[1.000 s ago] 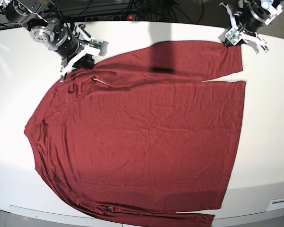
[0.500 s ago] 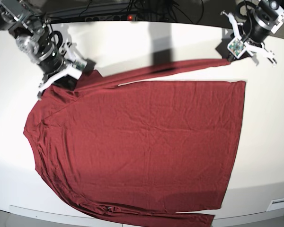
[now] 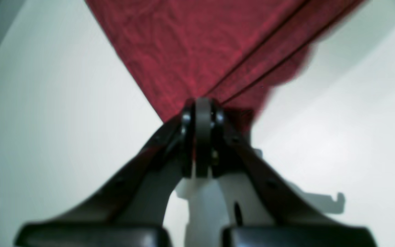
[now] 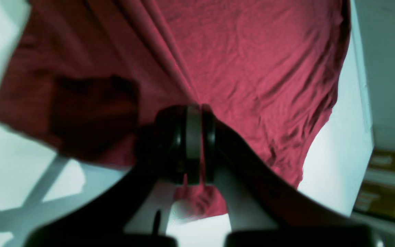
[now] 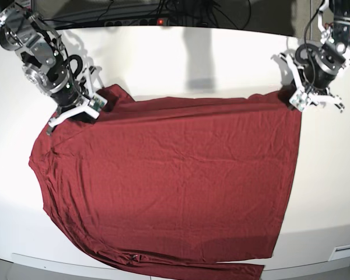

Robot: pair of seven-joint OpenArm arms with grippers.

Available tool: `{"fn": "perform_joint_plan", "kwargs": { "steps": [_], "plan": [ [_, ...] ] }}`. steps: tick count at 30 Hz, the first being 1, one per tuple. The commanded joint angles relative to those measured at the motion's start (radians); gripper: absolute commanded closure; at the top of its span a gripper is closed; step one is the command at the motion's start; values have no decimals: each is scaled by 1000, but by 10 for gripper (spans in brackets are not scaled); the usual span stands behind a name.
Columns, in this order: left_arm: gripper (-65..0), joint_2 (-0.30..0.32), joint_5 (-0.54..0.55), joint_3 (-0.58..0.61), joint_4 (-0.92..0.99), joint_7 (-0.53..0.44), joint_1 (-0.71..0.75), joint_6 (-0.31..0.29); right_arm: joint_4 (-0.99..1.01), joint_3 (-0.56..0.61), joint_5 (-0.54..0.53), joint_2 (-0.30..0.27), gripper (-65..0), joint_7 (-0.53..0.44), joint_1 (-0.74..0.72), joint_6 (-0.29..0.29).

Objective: Fold the T-shirt properly
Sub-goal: 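Lift the shirt shoulders with both grippers and pull them toward the robot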

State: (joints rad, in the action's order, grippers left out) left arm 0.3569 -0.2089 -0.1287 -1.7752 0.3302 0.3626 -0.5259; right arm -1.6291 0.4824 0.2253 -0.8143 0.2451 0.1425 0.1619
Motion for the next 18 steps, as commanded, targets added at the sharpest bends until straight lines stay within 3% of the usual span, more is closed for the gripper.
{"fn": "perform_joint_plan", "kwargs": {
  "steps": [1, 6, 9, 18],
  "plan": [
    [0, 12, 1, -7, -1, -11, -25, 17, 6, -11, 2, -15, 0, -6, -28, -18],
    [0, 12, 29, -7, 44, -12, -101, 16, 79, -11, -3, 9, 0, -6, -101, 51],
    [0, 12, 45, -7, 76, -13, -137, 13, 118, -11, -51, 29, 0, -8, -149, 60],
    [0, 12, 45, -7, 194, -16, -256, 14, 187, -11, -77, 129, 0, -8, -318, 139]
  ]
}}
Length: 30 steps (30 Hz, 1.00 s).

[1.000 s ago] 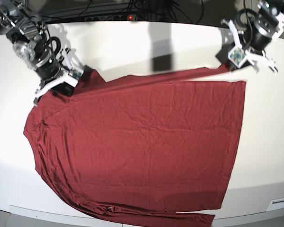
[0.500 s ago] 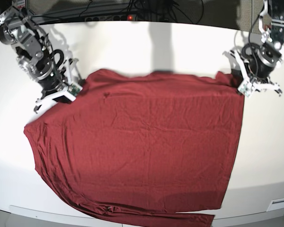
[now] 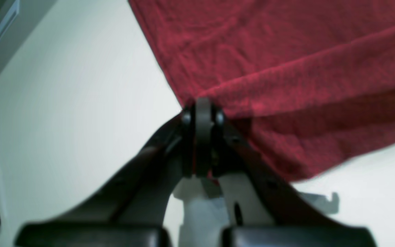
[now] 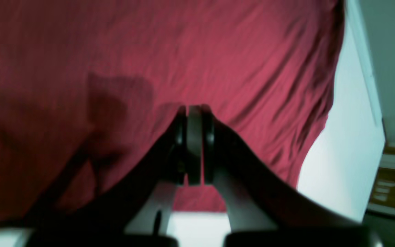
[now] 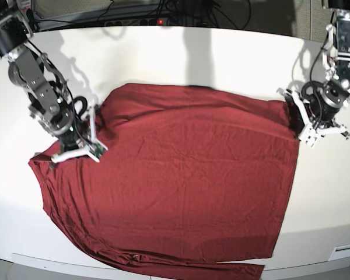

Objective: Fold the T-shirt properly
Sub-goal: 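Lift the shirt shoulders with both grippers and pull them toward the robot, then release the shirt with the left gripper and regrasp the shoulder edge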

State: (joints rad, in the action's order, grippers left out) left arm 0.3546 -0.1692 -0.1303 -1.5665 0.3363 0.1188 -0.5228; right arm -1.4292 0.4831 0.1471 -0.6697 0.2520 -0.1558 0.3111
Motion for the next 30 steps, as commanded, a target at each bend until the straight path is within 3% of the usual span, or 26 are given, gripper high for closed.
{"fn": "perform_joint_plan", "kwargs": {
  "steps": [1, 17, 18, 20, 21, 22, 25, 30],
  "plan": [
    [0, 14, 5, -5, 7, -22, -27, 11, -13, -11, 1, -7, 0, -15, -28, -3],
    [0, 34, 6, -5, 135, -3, -133, 11, -10, -11, -36, 8, 0, 18, -47, 6],
    [-17, 34, 6, -5, 135, -3, -133, 11, -10, -11, -51, 8, 0, 18, -48, 6],
    [-137, 34, 6, -5, 135, -3, -133, 11, -10, -11, -72, 8, 0, 18, -52, 6],
    [-185, 34, 7, -5, 135, -3, -133, 11, -10, -11, -81, 8, -18, 18, -55, 10],
    [-218, 34, 7, -5, 135, -3, -133, 11, -10, -11, -80, 8, -83, 18, -60, 21],
    [-237, 34, 25, -6, 135, 5, -133, 11, -10, -11, -80, 8, -243, 18, -80, 97],
    [-236, 34, 25, -6, 134, 8, -133, 12, -11, -11, -119, 8, -263, 18, -105, 130]
  ]
}}
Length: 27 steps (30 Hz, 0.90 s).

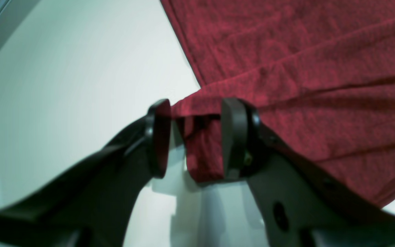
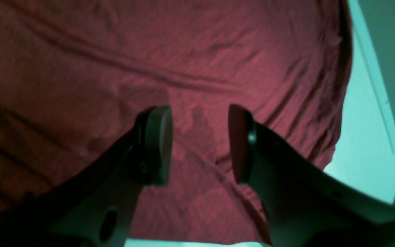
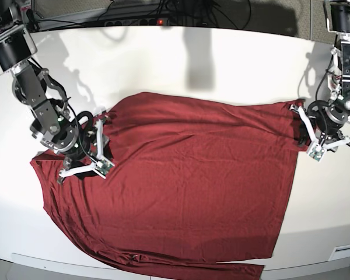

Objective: Fold the T-shirt properly
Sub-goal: 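Release the shirt with the left gripper and regrasp the shoulder edge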

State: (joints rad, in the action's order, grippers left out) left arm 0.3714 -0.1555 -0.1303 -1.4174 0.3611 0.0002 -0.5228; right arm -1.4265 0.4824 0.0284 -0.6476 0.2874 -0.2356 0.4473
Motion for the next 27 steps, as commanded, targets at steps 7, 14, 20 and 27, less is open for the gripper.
{"fn": "perform_joint_plan", "kwargs": {
  "steps": [7, 14, 20, 27],
  "plan": [
    [-231, 37, 11, -5, -57, 29, -8, -57, -13, -11, -2, -15, -263, -19, -36, 180],
    [-231, 143, 25, -5, -267, 80, 140, -107, -13, -11, -3, -14, -263, -18, -36, 204],
    [-231, 178, -80, 16, -356, -21, 287, -107, -13, -11, -3, -15, -263, -17, -35, 204],
    [-230, 178, -246, 180, -356, -39, 329, -52, -13, -11, -3, -15, -263, 2, -34, 204]
  ]
}}
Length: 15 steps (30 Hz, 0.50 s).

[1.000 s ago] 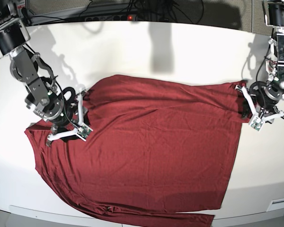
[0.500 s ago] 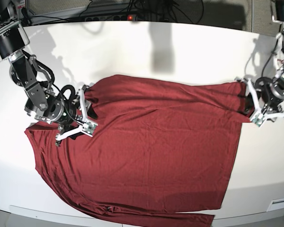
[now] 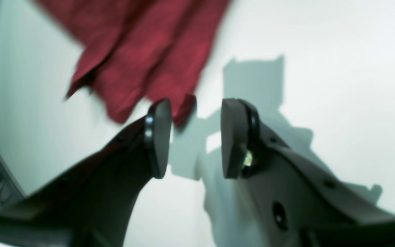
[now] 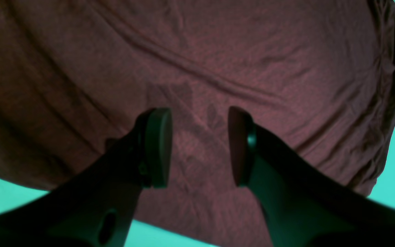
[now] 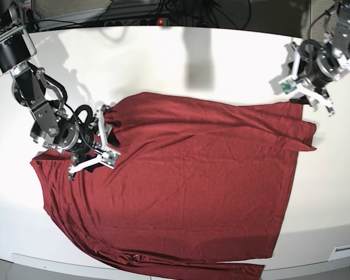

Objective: Fold the T-shirt properly
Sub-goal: 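Release the shirt with the left gripper and regrasp the shoulder edge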

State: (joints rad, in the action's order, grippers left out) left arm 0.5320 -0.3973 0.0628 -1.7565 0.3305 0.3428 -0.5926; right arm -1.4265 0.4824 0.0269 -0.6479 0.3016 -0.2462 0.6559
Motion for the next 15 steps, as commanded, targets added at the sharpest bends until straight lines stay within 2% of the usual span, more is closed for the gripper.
{"fn": "perform_joint_plan", "kwargs": {
  "steps": [1, 5, 15],
  "plan": [
    [-230, 17, -7, -4, -17, -6, -16, 41, -13, -11, -2, -14, -263, 1, -22, -4],
    [-230, 17, -6, -2, -12, -6, -25, 43, -13, -11, -2, -18, -263, 50, -21, -4],
    [-230, 17, -40, -2, 78, -39, -32, 47, -13, -11, -5, -20, -263, 53, -22, -4]
  ]
}}
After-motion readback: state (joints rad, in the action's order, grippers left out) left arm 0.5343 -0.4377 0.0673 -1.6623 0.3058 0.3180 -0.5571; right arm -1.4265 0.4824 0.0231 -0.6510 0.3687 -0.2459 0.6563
